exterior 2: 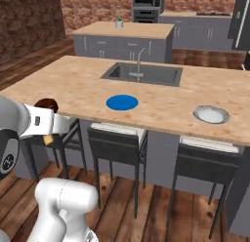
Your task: Transport the steak and bell pepper to the fridge. Place the steak on the rack containing meat and place the bell pepper on the rack containing the vegetable, ensuring meats and vegetables are on different racks.
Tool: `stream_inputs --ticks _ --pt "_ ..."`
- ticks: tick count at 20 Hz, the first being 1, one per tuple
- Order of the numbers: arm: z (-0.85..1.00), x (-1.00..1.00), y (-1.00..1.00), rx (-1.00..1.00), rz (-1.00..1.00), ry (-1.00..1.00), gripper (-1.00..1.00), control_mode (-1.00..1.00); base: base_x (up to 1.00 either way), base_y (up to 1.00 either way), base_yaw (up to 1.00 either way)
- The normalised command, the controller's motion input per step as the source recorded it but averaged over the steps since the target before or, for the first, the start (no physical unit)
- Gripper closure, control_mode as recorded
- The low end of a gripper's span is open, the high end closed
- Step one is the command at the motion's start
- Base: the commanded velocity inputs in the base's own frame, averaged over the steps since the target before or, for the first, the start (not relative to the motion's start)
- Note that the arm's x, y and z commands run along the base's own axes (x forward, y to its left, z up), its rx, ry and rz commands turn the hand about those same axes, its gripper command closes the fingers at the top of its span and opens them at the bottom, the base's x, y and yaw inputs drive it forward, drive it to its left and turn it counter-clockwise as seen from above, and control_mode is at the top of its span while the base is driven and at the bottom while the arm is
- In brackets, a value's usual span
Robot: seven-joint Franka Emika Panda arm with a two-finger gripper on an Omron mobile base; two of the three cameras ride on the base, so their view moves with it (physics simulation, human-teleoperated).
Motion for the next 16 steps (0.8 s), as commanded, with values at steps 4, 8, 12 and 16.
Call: stream_inputs --ticks 4,8,12,16 --pt "0.00 0.00 0.00 0.00 0.00 0.00 1.00 1.00 0.16 1.00 0.19" --pt "0.00 0.00 0.00 0.00 0.00 0.00 1.00 1.00 0.52 1.00 0.01" --pt "0.00 0.00 0.00 0.00 0.00 0.00 1.00 1.00 0.79 1.00 0.00" --pt "0.00 0.00 0.00 0.00 0.00 0.00 1.00 1.00 0.76 1.00 0.00"
